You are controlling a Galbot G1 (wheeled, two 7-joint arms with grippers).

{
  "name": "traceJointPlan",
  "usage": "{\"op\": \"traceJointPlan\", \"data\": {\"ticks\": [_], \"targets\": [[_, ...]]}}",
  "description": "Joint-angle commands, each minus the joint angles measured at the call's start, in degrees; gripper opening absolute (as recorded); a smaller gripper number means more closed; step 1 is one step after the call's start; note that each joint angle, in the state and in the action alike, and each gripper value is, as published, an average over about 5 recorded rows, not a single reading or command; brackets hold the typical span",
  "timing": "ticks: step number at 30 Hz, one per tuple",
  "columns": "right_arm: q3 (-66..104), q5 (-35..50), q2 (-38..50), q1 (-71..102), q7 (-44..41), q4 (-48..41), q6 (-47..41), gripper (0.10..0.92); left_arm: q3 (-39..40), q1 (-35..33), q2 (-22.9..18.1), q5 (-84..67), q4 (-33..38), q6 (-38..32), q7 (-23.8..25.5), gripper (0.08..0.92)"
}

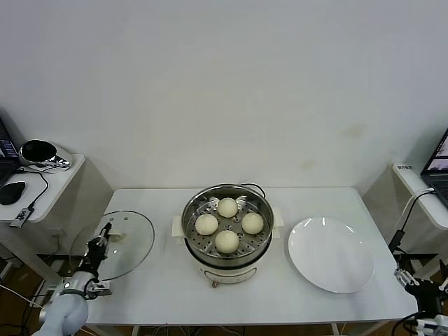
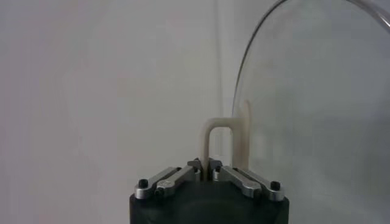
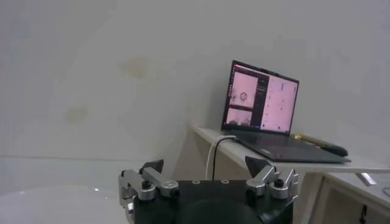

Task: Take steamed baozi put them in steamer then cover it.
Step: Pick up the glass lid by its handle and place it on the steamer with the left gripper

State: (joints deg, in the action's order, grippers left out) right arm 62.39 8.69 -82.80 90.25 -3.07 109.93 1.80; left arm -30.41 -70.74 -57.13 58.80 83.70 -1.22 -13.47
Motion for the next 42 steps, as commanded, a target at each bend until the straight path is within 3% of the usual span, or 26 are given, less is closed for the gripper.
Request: {"op": "traceJointPlan", "data": {"ticks": [1,8,16,20,29,42], "targets": [[-1.0,-0.1,-0.1,0.1,0.1,1.1,0.3,0.823,-11.1,-15.8,2.9,-10.4,26.4,12.1,7.5,0.142],[-2.1,-1.1,-0.4,0.4,0.2,1.7,1.6,0.823,-11.8,-17.5,5.3,-12.6,39.4,20.2,13.6,0.142],[-4.2,-4.0,-2.2,-0.2,1.3,0.4,3.9,0.823,6.0,-6.8,12.7,-11.2,43.7,30.8,16.5,0.142],[-5.1,-6.1,-3.4,-1.0,2.3,-0.1,4.9,0.823,16.7,1.3,13.0,-9.2,43.0,34.9,18.4,0.142],[-8.6,-8.8,-5.9,-2.1,2.2,0.5,3.1,0.823,34.4,18.9,4.7,-2.7,36.5,41.6,24.9,0.142],[-10.4,-12.1,-7.1,-2.8,2.4,-0.6,3.8,0.823,42.1,24.8,-9.4,14.2,29.2,43.4,33.5,0.142]]}}
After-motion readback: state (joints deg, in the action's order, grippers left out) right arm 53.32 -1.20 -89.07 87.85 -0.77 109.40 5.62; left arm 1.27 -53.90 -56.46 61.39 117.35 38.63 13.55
